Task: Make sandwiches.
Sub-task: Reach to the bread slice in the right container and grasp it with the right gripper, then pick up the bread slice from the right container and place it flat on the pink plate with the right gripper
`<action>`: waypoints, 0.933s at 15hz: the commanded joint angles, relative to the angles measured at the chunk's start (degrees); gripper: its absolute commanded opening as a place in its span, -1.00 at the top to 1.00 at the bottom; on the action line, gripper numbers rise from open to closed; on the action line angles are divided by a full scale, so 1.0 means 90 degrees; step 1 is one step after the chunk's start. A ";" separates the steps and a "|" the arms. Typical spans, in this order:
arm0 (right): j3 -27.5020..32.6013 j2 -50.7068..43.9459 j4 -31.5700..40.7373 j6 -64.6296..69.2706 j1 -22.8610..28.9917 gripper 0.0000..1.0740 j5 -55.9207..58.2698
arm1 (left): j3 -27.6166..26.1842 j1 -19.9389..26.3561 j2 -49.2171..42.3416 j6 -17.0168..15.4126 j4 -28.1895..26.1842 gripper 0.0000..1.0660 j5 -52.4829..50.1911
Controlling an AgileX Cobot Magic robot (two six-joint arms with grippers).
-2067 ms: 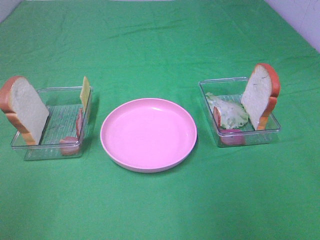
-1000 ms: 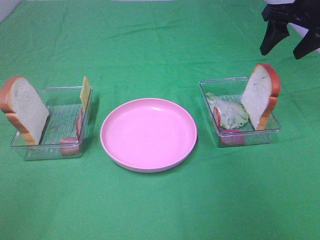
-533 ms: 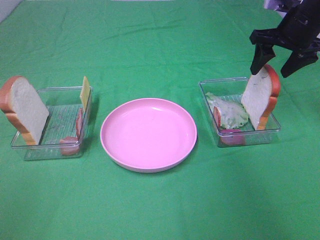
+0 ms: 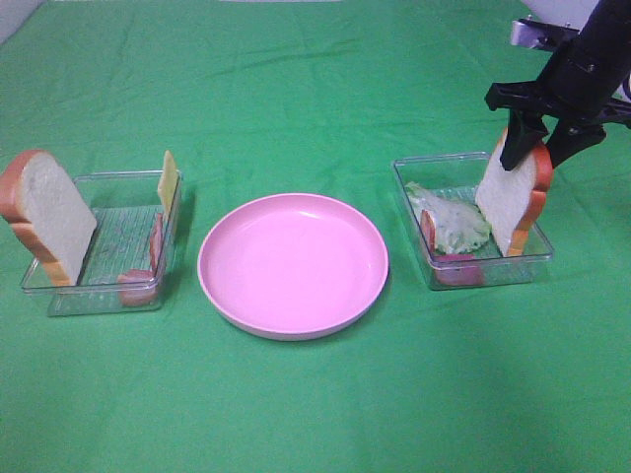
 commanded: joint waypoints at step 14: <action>-0.0140 -0.1693 0.1439 -0.0255 -0.0013 1.00 0.0783 | 0.0025 0.0032 -0.0127 -0.0006 -0.0019 -0.26 -0.0051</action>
